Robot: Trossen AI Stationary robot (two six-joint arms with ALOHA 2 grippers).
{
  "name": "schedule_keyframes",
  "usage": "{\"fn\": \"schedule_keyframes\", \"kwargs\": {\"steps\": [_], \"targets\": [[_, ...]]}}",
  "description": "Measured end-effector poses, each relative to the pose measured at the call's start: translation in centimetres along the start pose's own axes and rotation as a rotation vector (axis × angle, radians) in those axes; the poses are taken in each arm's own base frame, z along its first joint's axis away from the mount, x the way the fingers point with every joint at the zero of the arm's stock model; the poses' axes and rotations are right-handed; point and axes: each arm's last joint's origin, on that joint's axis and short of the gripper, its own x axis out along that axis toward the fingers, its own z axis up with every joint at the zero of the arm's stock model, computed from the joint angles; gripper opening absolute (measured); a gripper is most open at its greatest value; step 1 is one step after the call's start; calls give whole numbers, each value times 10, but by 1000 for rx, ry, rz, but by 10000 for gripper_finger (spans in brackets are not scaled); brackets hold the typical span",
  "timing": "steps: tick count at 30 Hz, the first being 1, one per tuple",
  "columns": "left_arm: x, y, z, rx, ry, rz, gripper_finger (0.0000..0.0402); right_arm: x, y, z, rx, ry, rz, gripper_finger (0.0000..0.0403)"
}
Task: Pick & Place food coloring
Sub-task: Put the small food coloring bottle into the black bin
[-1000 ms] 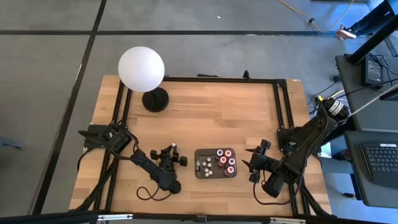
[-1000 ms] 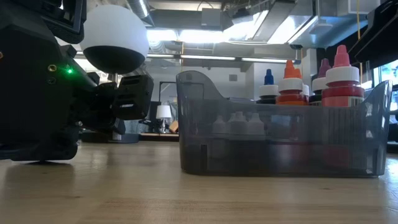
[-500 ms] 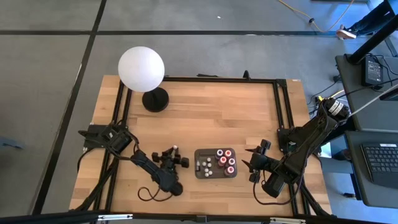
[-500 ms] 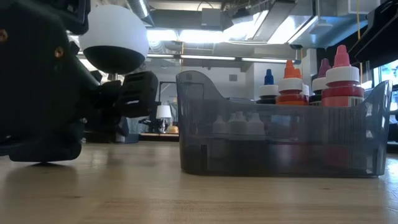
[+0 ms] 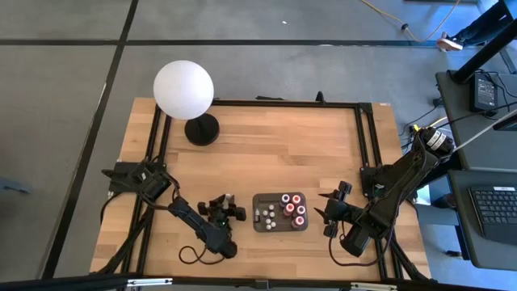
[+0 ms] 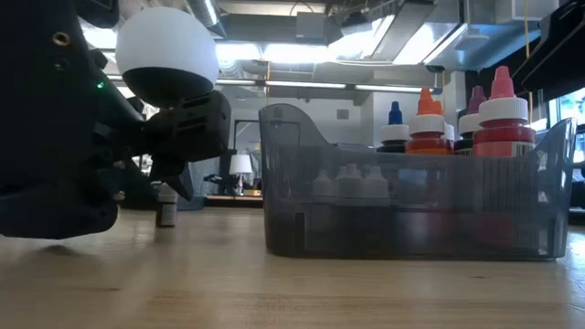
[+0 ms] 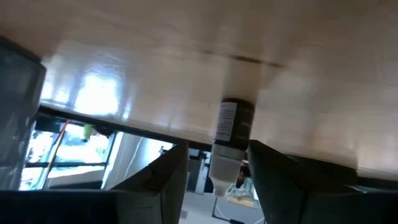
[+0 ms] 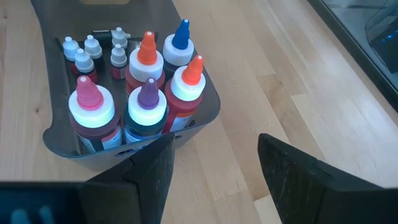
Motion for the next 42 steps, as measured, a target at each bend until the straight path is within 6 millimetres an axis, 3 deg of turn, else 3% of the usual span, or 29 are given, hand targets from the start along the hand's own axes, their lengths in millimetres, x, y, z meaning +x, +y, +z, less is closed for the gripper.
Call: {"fn": "schedule_keyframes", "kwargs": {"steps": [9,15,21,25,30,35,39,42], "targets": [[-3,-5,-7,-54,45,-19,160,0,0,0,0,0,0,233],[-14,-13,-32,-221,38,-243,165,0,0,0,0,0,0,233],[-28,-11,-56,-493,-29,-348,165,0,0,0,0,0,0,233],[-42,-7,-82,-830,-85,-351,162,0,0,0,1,0,1,233],[-60,-2,-120,-1350,-344,-293,163,0,0,0,-2,0,1,233],[-65,-11,-141,-1639,-718,-235,164,0,0,0,-8,0,1,233],[-55,-19,-148,-1834,-960,-233,161,0,0,0,-32,0,1,233],[-38,-26,-150,-1962,-1015,-232,160,0,0,0,-59,0,1,233]]}}
